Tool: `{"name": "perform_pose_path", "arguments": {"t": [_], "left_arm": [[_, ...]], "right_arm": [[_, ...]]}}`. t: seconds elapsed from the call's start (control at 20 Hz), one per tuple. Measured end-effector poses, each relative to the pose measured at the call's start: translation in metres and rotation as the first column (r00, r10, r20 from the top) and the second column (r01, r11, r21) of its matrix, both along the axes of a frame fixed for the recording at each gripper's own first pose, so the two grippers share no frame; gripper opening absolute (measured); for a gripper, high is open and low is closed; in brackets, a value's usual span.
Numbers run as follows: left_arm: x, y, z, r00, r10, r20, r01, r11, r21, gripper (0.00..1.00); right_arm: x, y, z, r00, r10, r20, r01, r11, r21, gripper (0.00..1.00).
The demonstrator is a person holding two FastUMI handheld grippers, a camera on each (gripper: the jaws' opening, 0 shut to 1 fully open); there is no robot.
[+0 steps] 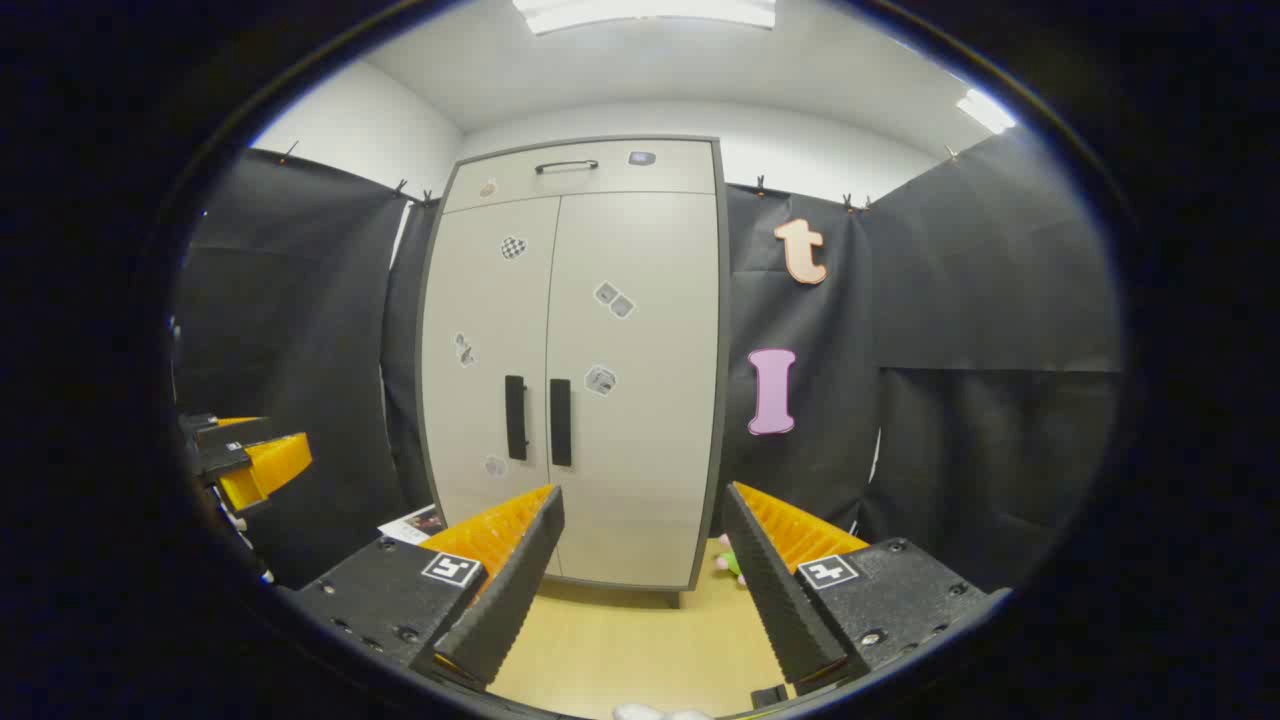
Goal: Open the right door of the double-door shoe cabinet with the right hand, and open the left door with the left hand.
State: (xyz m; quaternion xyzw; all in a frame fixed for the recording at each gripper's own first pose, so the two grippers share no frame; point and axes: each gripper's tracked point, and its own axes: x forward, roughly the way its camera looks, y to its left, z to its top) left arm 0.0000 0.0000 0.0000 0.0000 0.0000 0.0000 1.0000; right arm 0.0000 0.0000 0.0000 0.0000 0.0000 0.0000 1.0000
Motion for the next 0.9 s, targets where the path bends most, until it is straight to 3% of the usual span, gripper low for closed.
{"name": "perform_pose_path", "arguments": {"t": [0.9], "left_arm": [[-0.012,0.003,-0.002,1.0,0.015,-0.003,-0.014,1.0,0.009,0.95]], "right_arm": [[0.001,0.004,-0.004,1.0,0.003,-0.013,-0.004,1.0,-0.013,1.0]]}}
